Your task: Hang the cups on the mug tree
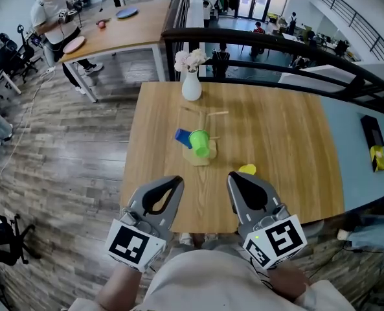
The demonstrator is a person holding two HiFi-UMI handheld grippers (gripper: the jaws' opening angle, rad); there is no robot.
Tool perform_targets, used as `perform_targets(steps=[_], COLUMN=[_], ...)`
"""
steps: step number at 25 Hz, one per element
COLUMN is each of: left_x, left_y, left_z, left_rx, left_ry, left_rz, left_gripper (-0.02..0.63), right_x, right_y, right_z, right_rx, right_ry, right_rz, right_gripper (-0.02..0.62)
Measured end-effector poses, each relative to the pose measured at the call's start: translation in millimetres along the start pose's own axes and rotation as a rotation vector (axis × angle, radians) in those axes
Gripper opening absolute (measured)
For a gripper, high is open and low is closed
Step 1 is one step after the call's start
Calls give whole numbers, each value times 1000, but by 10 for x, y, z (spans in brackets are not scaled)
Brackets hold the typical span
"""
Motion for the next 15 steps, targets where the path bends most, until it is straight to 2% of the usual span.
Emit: perform_targets(steps=[7,15], left_x=[3,28], left_y=[119,110], left_z=[21,129], left_rx=[-16,-15], left_ry=[7,29], left_rz=[-22,-22], left_gripper=[2,2], right_x=[-64,123], right_y=[133,175], right_z=[1,-55], right_rx=[-34,-35], right_ry=[-32,26], right_rz=[4,12], right_gripper=[2,2])
Point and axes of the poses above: the fingertips, and each gripper's own axes: z forward along the fingers, x to its right, y out of its underside, the point moved 5 cm from there along -z, backward along the fingers, and after that the axes turned 9 degrees about y, right-handed, at the moved point
